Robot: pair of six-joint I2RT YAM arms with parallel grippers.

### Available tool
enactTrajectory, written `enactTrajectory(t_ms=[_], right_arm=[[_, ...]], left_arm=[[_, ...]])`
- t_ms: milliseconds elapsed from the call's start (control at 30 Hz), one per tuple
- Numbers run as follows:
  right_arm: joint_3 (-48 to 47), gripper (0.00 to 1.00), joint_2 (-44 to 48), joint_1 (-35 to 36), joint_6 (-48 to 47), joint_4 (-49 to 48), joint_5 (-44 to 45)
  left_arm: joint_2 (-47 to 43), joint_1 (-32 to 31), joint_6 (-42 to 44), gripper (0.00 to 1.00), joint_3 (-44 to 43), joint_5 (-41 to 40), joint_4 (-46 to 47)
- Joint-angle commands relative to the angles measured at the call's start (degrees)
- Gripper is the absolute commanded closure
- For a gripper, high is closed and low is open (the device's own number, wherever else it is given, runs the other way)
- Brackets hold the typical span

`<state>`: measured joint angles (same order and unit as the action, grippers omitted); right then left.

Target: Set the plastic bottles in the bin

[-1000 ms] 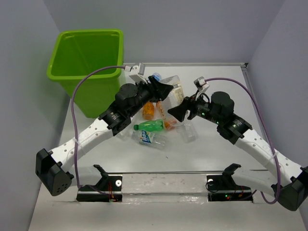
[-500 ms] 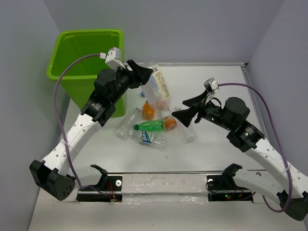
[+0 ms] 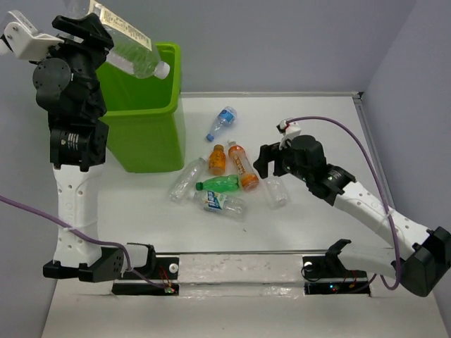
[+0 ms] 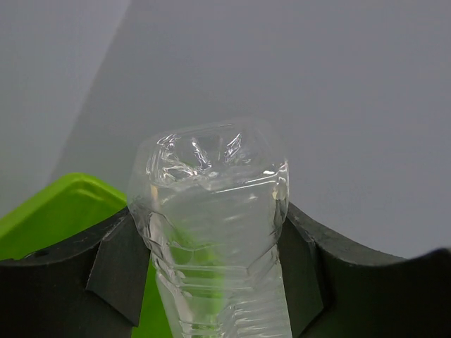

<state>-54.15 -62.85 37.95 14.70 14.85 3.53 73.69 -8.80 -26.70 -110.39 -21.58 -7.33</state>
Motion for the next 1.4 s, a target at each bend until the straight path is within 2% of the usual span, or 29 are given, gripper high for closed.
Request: enactTrajectory(t_ms=[0, 100, 167, 200, 233, 300, 333, 533, 767, 900, 933, 1000, 1067, 1100, 1133, 1167, 1267, 1367], right_arm=[[0.8, 0.06, -3.9, -2.3, -1.1, 0.9, 6.8], [1.4, 0.05, -7.1, -5.2, -1.3, 0.9, 6.0], [1.6, 0.03, -11.1, -6.7, -1.8, 1.0, 4.1], [1.6, 0.03, -12.4, -6.7, -1.8, 1.0, 3.4], [1.6, 0.03, -13.6, -7.3, -1.7, 1.1, 3.5], [1.4, 0.03, -16.6, -7.3, -1.3, 1.6, 3.8], [1.9, 0.04, -17.2, -7.3, -0.7, 1.7, 4.2], [4.4, 0.1, -19.1, -7.3, 1.6, 1.7, 3.6], [4.8, 0.14, -21.2, -7.8, 4.6, 3.3, 4.7], [3.5, 0.16, -24.7, -7.8, 5.9, 5.5, 5.7], [3.4, 0.22, -24.9, -8.3, 6.0, 5.6, 5.8], [3.6, 0.27, -24.3, -8.3, 6.4, 5.5, 6.2], [3.8, 0.39, -22.7, -8.9, 6.4, 5.7, 6.9], [3.8, 0.43, -22.1, -8.9, 6.3, 6.0, 7.5], [3.8, 0.54, -21.2, -8.9, 6.3, 6.2, 7.9], [3.6, 0.58, -20.1, -8.9, 6.3, 7.0, 8.8], [2.7, 0.59, -13.2, -8.9, 6.2, 9.0, 9.6], [1.5, 0.59, -3.3, -8.9, 4.6, 9.3, 6.0]], left_arm=[[5.0, 6.2, 2.2, 0.96, -1.6, -7.9, -1.4], [6.7, 7.5, 4.8, 0.94, -0.3, -14.1, 1.4], [7.4, 7.5, 6.8, 0.82, 2.2, -16.3, 2.8], [8.0, 7.5, 7.0, 0.69, 3.0, -16.7, 3.5], [8.1, 7.5, 7.0, 0.39, 4.6, -16.2, 3.6], [7.9, 7.5, 6.0, 0.16, 6.4, -13.0, 3.8], [7.3, 7.4, 5.6, 0.01, 7.8, -12.2, 3.9], [3.7, 6.7, 4.6, 0.01, 10.0, -6.1, 4.3], [-3.9, 0.6, 6.5, 0.01, 9.8, -0.3, 1.3], [-6.8, -3.9, 3.4, 0.01, 12.4, 13.9, -4.3], [-7.4, -6.6, 2.8, 0.01, 15.3, 16.5, -5.1], [-9.8, -9.6, 1.6, 0.01, 19.1, 24.1, -5.5], [-11.8, -14.1, 0.2, 0.01, 25.4, 28.5, -5.5], [-12.4, -15.4, -0.1, 0.01, 27.2, 29.4, -5.6], [-13.7, -18.2, -0.6, 0.01, 31.2, 29.7, -5.4], [-14.2, -19.8, -2.1, 0.01, 33.5, 30.1, -4.7], [-14.4, -24.8, -3.7, 0.01, 39.8, 30.4, -2.9], [-13.0, -31.0, -5.6, 0.01, 44.0, 30.4, 1.9]])
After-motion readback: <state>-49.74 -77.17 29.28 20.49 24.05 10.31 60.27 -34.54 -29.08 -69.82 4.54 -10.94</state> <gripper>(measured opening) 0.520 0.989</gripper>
